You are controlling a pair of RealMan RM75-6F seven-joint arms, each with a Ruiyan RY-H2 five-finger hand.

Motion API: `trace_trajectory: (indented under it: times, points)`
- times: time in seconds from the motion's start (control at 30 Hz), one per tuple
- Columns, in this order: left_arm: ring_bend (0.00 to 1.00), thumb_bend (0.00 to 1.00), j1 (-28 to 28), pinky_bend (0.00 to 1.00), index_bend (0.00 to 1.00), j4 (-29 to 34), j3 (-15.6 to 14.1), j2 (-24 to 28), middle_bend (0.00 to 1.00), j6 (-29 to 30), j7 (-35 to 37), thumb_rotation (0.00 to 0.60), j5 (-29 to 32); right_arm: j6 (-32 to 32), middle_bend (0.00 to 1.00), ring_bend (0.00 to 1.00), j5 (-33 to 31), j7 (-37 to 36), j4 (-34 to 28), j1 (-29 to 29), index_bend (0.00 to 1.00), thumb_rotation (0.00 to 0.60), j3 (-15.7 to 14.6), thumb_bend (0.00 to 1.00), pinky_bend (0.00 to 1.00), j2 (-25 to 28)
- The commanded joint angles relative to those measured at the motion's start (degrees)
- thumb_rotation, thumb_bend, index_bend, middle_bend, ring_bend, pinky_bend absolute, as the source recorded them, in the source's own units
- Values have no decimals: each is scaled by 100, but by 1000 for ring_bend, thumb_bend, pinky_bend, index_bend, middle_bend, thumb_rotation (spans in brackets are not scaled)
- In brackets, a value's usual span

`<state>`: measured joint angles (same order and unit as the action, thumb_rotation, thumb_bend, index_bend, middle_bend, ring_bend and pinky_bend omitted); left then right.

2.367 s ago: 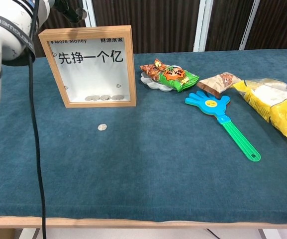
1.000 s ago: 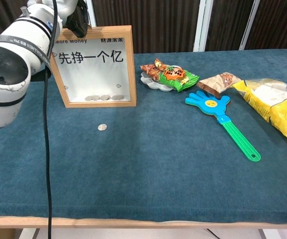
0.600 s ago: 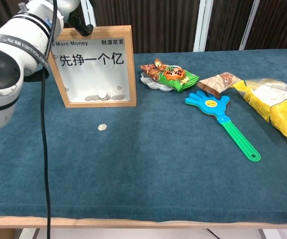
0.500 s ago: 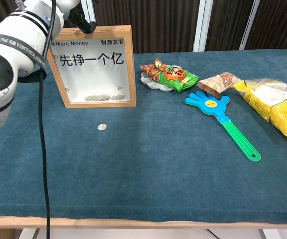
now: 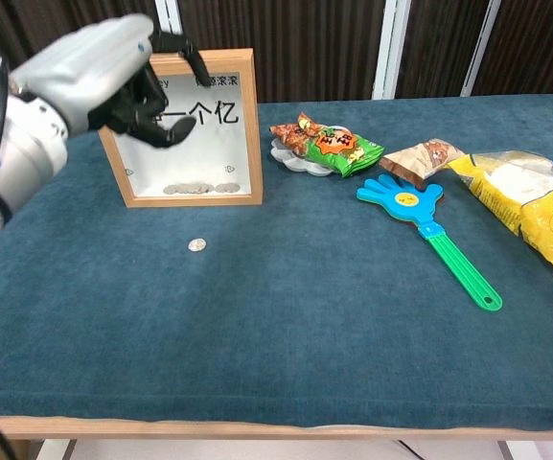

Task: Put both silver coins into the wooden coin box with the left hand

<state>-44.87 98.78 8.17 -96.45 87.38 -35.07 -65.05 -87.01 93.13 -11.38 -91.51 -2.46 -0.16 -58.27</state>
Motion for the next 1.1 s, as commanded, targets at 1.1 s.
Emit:
trace_trajectory:
  times: [1.1]
  points:
    - [1000, 384, 422, 1000, 425, -4736, 514, -2610, 1000, -1714, 1344, 600, -121, 1, 0, 0, -58, -178, 54, -12, 0, 600, 8, 154, 0, 42]
